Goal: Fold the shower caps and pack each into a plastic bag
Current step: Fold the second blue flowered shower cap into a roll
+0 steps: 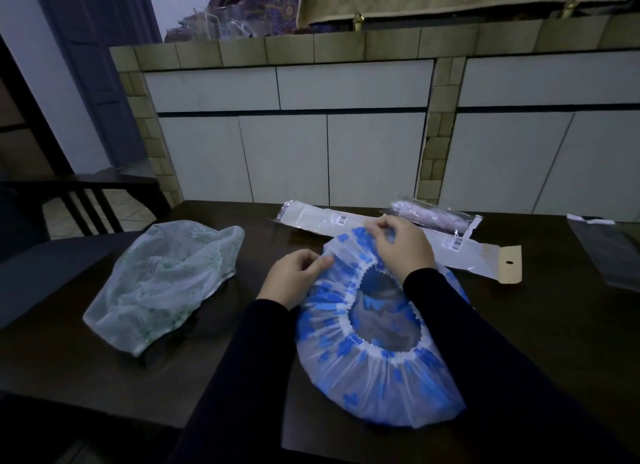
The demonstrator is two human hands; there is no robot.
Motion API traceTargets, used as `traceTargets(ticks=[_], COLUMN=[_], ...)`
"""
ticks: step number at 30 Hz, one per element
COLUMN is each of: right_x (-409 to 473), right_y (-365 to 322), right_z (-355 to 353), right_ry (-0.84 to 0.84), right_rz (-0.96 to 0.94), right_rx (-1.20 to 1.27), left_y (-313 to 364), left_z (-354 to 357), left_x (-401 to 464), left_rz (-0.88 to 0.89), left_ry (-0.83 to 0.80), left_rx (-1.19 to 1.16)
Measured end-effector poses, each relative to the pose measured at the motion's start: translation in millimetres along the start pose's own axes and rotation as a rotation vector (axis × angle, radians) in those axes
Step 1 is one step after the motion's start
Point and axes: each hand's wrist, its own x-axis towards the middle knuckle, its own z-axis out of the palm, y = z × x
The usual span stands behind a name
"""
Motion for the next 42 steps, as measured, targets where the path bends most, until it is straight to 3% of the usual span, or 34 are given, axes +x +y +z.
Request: traceTargets(ticks=[2,6,10,15,20,22,25,27,29,32,35,39,42], right_x=[1.1,1.6,2.2,2.1,4.1,0.7,-16.9,-34.1,-52.5,-66.5,-67.2,-64.7,-64.8], right_y=[2.3,5.8,8.9,16.0,5.3,-1.0,-15.8,-24.2,-25.2,-15.3,-6.9,-7.6,-21.1], right_z=[-6.6,-14.6,-8.6,-11.3,-14.8,-19.5,-26.0,-24.2,-19.2,-11.6,-11.0,-19.1,-25.9], right_ry=[0.039,0.108,0.037,0.064,-0.047,-0.025,-0.014,-0.119,-0.268,-0.533,-0.673,-0.704,-0.463], right_rz=[0.013,0.073,0.085,0.106,-0.037,-0.136,-0.15,-0.102,-0.069,-0.037,-0.097,-0.256,-0.351], right_rx=[-0.027,-0.038,0.014,-0.055,-0.187,-0.283,-0.367,-0.488,-0.592,-0.684,-0.705,-0.645,-0.691], left_y=[-0.7,-10.2,-12.1,-11.7,-10.4,-5.0,11.3,24.4,28.2,21.4,15.5,27.3,42.0], left_z=[-4.3,-16.7,-14.5,-15.7,-21.5,-26.8,-22.6,-11.2,5.1,19.6,14.5,6.9,5.0], left_x=[0.8,7.3,6.7,7.0,6.5,4.2,-7.0,-20.4,-34.2,-47.0,-49.6,-59.4,-63.8], left_rz=[-0.008,-0.002,0.014,0.001,-0.018,0.048,0.308,0.394,0.354,0.15,-0.068,-0.277,-0.346], left_ry=[0.021,0.259,0.258,0.273,0.337,0.414,0.491,0.398,0.233,0.004,-0.092,-0.128,-0.18], left_rx=[-0.032,0.067,0.081,0.106,0.171,0.225,0.373,0.447,0.526,0.732,0.984,1.148,1.165])
